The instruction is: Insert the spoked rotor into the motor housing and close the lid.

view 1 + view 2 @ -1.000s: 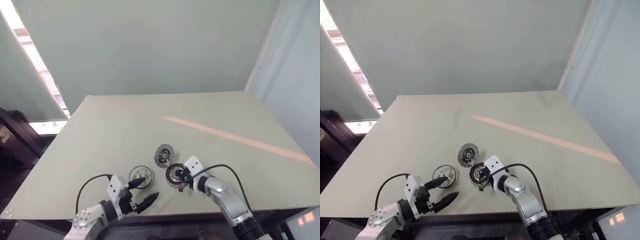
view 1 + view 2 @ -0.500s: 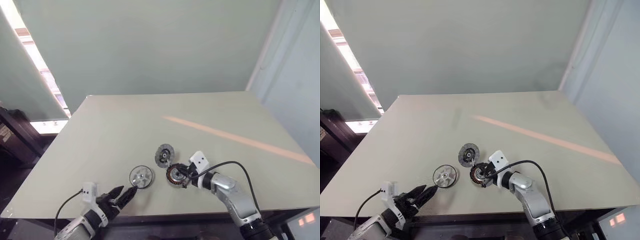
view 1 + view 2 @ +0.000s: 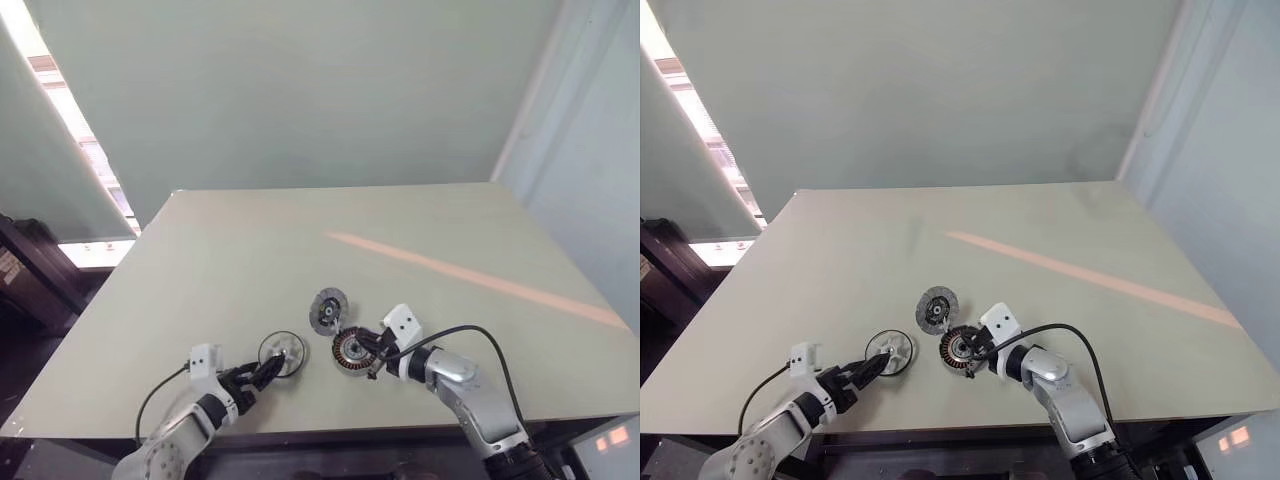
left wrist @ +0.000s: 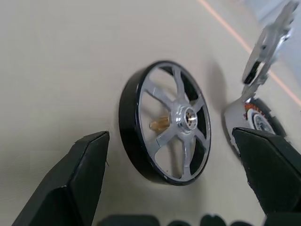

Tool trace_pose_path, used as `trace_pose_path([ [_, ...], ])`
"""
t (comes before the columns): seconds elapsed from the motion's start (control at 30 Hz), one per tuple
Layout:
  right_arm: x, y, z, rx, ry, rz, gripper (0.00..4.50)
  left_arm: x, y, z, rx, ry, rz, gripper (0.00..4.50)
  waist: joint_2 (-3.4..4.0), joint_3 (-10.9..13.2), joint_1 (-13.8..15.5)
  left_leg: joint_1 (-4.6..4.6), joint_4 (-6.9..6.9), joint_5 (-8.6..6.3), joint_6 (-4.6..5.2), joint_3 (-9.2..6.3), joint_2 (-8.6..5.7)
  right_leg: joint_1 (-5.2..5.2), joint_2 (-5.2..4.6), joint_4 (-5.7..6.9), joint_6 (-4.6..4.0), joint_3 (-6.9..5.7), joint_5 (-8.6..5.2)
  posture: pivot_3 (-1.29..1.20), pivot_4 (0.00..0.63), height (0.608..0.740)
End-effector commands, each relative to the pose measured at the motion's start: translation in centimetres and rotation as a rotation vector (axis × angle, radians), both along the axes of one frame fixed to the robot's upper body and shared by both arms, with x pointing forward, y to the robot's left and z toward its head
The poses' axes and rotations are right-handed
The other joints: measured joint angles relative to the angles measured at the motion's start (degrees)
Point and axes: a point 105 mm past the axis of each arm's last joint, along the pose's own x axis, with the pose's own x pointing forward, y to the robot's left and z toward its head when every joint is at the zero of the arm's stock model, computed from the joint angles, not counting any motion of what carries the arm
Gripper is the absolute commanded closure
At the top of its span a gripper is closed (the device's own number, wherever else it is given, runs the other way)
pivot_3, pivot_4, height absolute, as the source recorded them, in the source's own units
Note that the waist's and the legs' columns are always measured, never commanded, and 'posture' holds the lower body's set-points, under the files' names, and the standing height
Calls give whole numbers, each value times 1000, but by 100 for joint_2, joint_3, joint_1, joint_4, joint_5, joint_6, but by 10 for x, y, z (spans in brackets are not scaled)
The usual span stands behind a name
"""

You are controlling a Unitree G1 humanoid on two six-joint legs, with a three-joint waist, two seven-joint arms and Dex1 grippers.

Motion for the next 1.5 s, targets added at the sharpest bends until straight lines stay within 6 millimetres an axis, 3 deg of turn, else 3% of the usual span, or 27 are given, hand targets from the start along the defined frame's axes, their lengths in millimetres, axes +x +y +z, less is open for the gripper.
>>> trace_pose_path([
  [0.03,4,-1,21,29,-72,-10,4464,7,-3,1,2,-5,-9,0,0,0,0,0,0,0,0,0,0,1,0,0,0,0,0,0,0,740],
  [0.1,4,-3,21,25,-73,-20,4464,8,-5,-3,21,0,-36,0,1,-1,8,1,0,0,-1,-1,0,2,0,0,0,0,0,0,0,740],
  [0.2,3,-6,21,21,-72,-31,4500,9,-5,-5,7,1,-24,633,2,-2,12,3,1,1,-1,-1,-1,4,0,0,0,-1,0,0,0,740],
  [0.43,3,-9,21,17,-71,-42,4500,10,-4,-5,-2,-4,-15,3046,-4,-6,24,-1,1,0,0,-1,-4,2,-4,-1,0,0,0,0,0,740],
  [0.6,3,-9,20,12,-71,-39,4500,10,-2,-4,-8,-16,1,4099,-3,-30,-7,18,3,1,-1,1,-1,10,-3,0,-2,-1,-1,0,0,740],
  [1.07,1,-25,15,-18,-70,-56,4500,-4,29,38,-360,-157,224,4154,-28,-31,-10,-7,-10,-1,-11,-4,8,-9,1,-8,0,-3,0,0,0,740],
  [1.23,0,-37,10,-49,-61,-80,4500,-20,13,49,-467,-144,186,4154,-38,-29,11,-7,-5,-6,-5,-2,-4,-2,-13,-17,2,-2,-4,0,0,740],
  [1.33,-2,-47,4,-80,-46,-95,4500,-27,-10,56,-534,-131,120,4154,-46,-28,8,-8,-3,-6,-5,-3,-4,-1,-12,-17,-9,-4,-11,0,0,740],
  [1.5,-6,-55,1,-93,-32,-99,4500,-25,-30,65,-611,-140,96,4154,-51,-29,10,-7,-1,-6,-5,-1,0,2,-7,-16,-11,-3,-11,0,0,740],
])
